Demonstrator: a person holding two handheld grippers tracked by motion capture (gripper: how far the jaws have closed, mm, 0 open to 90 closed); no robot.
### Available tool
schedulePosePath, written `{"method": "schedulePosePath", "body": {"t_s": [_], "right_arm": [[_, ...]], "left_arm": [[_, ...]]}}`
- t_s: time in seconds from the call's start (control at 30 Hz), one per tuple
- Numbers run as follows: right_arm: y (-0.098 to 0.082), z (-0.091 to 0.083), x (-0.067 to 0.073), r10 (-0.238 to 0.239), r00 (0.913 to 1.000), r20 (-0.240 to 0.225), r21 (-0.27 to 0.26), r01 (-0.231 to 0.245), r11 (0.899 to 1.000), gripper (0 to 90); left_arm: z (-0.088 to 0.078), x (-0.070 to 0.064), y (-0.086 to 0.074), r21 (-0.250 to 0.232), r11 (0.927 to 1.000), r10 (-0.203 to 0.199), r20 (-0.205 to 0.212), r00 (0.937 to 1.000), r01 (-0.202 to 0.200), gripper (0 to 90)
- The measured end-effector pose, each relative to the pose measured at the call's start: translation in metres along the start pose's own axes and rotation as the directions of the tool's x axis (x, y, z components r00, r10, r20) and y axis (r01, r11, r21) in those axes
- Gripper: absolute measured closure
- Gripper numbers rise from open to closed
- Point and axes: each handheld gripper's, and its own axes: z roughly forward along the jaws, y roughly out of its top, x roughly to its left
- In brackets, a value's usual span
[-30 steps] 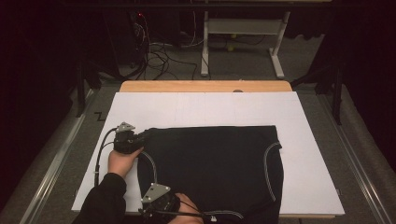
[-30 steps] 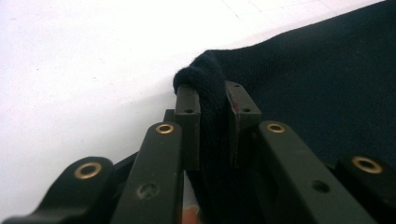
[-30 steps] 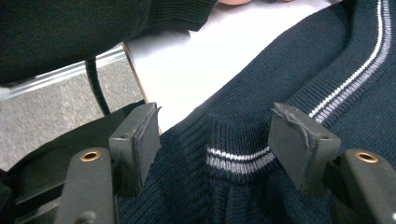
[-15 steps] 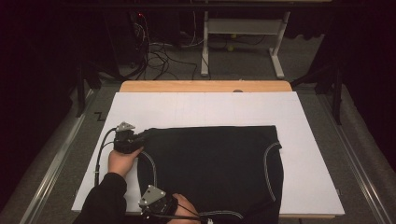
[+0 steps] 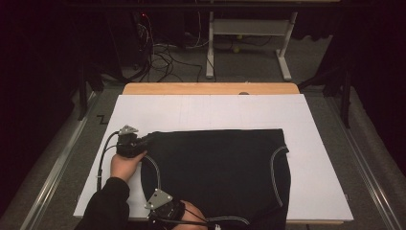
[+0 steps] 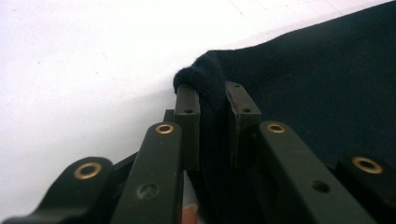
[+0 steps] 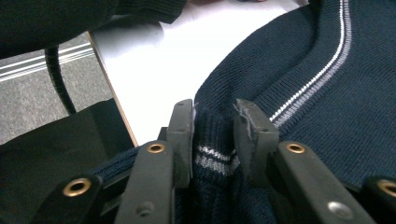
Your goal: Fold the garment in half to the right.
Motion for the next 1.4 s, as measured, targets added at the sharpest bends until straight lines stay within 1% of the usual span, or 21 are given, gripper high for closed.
{"method": "schedulePosePath", "body": {"t_s": [0.07,0.2,0.23,0.3,0.47,0.63,0.73,0.83,0.93,0.97,1.03,1.13,1.3,1.37,1.4], "right_arm": [[0.000,0.000,-0.002,0.003,1.0000,-0.001,0.001,-0.003,1.000,74.4],[0.000,0.000,-0.004,0.016,0.9998,-0.011,0.000,-0.016,1.000,76.2],[0.000,0.000,-0.005,0.024,0.9996,-0.014,-0.003,-0.024,1.000,76.5],[-0.001,-0.001,-0.008,0.052,0.9980,-0.035,-0.010,-0.053,0.999,77.5],[-0.001,-0.004,-0.010,0.054,0.9973,-0.050,-0.021,-0.055,0.998,78.5],[-0.001,-0.010,-0.013,0.064,0.9961,-0.061,-0.060,-0.068,0.996,78.8],[-0.002,-0.015,-0.016,0.079,0.9946,-0.068,-0.094,-0.085,0.992,78.8],[-0.002,-0.020,-0.019,0.079,0.9946,-0.067,-0.113,-0.086,0.990,79.0],[-0.001,-0.024,-0.019,0.073,0.9950,-0.068,-0.130,-0.081,0.988,79.1],[-0.001,-0.025,-0.019,0.073,0.9949,-0.069,-0.134,-0.082,0.988,79.1],[-0.001,-0.028,-0.020,0.077,0.9945,-0.070,-0.151,-0.087,0.985,79.3],[0.000,-0.032,-0.022,0.086,0.9937,-0.072,-0.174,-0.097,0.980,79.5],[0.001,-0.037,-0.024,0.086,0.9929,-0.082,-0.190,-0.101,0.977,79.6],[0.001,-0.038,-0.025,0.086,0.9929,-0.082,-0.196,-0.101,0.975,79.6],[0.001,-0.039,-0.025,0.086,0.9929,-0.083,-0.200,-0.101,0.975,79.6]], "left_arm": [[0.000,0.000,0.000,0.001,1.0000,0.000,-0.001,1.0000,0.000,74.0],[0.001,0.000,0.000,0.004,1.0000,-0.002,-0.005,1.0000,0.002,73.7],[0.001,0.000,0.000,0.004,1.0000,-0.002,-0.005,1.0000,0.002,73.7],[0.000,0.000,0.000,0.003,1.0000,-0.002,-0.005,1.0000,0.002,73.7],[0.000,-0.001,0.000,0.003,1.0000,0.002,-0.008,1.0000,-0.002,73.7],[0.000,-0.001,0.000,-0.001,1.0000,0.003,-0.006,1.0000,-0.003,73.7],[-0.001,0.000,0.000,-0.007,1.0000,0.002,-0.004,1.0000,-0.002,73.0],[-0.001,0.000,0.000,-0.008,1.0000,-0.004,0.000,1.0000,0.004,73.0],[-0.001,-0.001,0.000,-0.006,1.0000,0.005,-0.004,1.0000,-0.005,73.0],[-0.001,-0.001,0.000,-0.008,1.0000,0.003,0.001,1.0000,-0.003,73.0],[-0.001,0.000,0.000,-0.011,0.9999,-0.002,0.006,1.0000,0.002,73.1],[-0.002,-0.001,0.001,-0.007,1.0000,0.001,-0.005,1.0000,-0.001,73.1],[-0.003,-0.005,0.001,-0.002,0.9998,-0.022,-0.030,0.9993,0.022,73.7],[-0.003,-0.005,0.002,-0.007,0.9989,-0.046,-0.024,0.9987,0.046,74.8],[-0.003,-0.006,0.002,-0.010,0.9986,-0.052,-0.024,0.9984,0.051,75.5]]}}
